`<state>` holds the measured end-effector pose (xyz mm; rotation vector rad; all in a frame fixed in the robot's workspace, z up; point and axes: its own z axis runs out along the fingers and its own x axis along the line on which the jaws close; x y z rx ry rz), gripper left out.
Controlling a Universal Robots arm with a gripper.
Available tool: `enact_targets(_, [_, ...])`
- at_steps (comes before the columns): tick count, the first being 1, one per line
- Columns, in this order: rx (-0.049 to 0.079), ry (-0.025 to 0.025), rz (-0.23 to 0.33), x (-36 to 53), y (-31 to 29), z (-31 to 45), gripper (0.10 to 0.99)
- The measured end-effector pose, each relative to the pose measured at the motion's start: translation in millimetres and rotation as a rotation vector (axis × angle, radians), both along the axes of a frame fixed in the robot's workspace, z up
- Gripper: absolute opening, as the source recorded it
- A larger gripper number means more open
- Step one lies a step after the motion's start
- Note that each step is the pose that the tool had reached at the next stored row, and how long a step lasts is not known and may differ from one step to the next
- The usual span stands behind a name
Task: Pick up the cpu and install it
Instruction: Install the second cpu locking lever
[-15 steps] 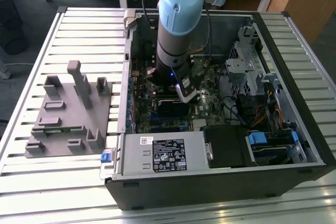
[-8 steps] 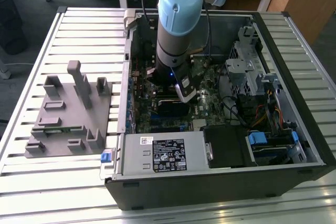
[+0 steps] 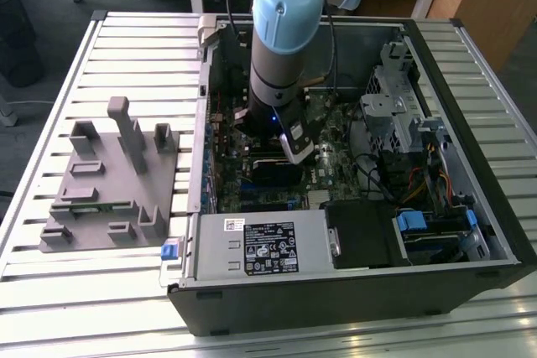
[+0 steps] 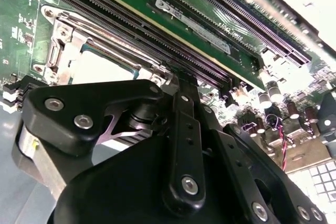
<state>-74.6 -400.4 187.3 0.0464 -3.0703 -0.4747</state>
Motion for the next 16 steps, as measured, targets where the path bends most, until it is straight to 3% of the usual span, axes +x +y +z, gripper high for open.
enact_targets(7, [-0.005, -0.0003, 0.0, 0.1, 0.3, 0.9, 0.106])
enact_targets(16, [-0.004, -0.0001, 0.0, 0.0, 0.2, 11.2, 0.106])
